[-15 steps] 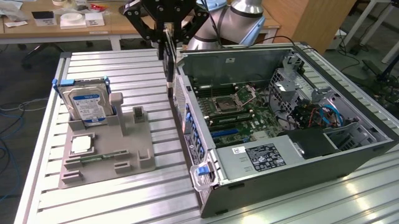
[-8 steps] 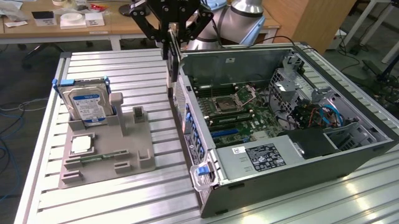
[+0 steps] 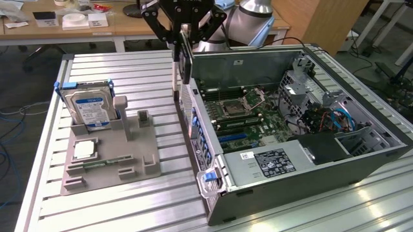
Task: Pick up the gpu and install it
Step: 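Pick up the gpu and move the gpu toward the slot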
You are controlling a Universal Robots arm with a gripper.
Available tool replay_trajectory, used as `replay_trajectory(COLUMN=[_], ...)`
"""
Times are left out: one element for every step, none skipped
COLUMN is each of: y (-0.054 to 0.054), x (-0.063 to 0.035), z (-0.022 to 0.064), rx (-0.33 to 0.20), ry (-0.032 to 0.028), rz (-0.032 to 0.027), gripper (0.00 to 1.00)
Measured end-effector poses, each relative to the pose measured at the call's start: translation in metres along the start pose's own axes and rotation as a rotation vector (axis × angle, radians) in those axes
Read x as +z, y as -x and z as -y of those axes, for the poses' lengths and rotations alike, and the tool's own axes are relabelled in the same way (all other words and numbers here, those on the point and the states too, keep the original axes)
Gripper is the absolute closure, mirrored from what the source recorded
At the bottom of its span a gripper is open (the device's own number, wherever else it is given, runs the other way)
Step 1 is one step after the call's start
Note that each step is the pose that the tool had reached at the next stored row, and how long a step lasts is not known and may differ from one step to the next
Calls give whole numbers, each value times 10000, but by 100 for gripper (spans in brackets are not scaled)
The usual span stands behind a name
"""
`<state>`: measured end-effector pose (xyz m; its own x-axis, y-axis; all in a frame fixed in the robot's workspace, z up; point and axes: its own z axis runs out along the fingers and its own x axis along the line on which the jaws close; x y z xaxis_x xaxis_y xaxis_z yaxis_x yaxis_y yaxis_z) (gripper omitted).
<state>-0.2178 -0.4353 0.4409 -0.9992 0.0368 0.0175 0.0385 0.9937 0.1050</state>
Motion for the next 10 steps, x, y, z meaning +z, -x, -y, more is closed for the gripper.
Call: replay_trajectory(y=[14, 27, 40, 54, 65, 76, 87, 99, 111, 126], x=[0, 1, 1, 1, 1, 1, 2, 2, 2, 2], z=[0, -1, -2, -2, -2, -3, -3, -3, -4, -4], rx=[1, 1, 0, 0, 0, 0, 0, 0, -1, -1], ry=[0, 1, 0, 1, 1, 0, 0, 0, 0, 1], rz=[0, 0, 0, 0, 1, 0, 0, 0, 0, 0], gripper=[72, 72, 72, 72, 72, 72, 72, 72, 72, 72])
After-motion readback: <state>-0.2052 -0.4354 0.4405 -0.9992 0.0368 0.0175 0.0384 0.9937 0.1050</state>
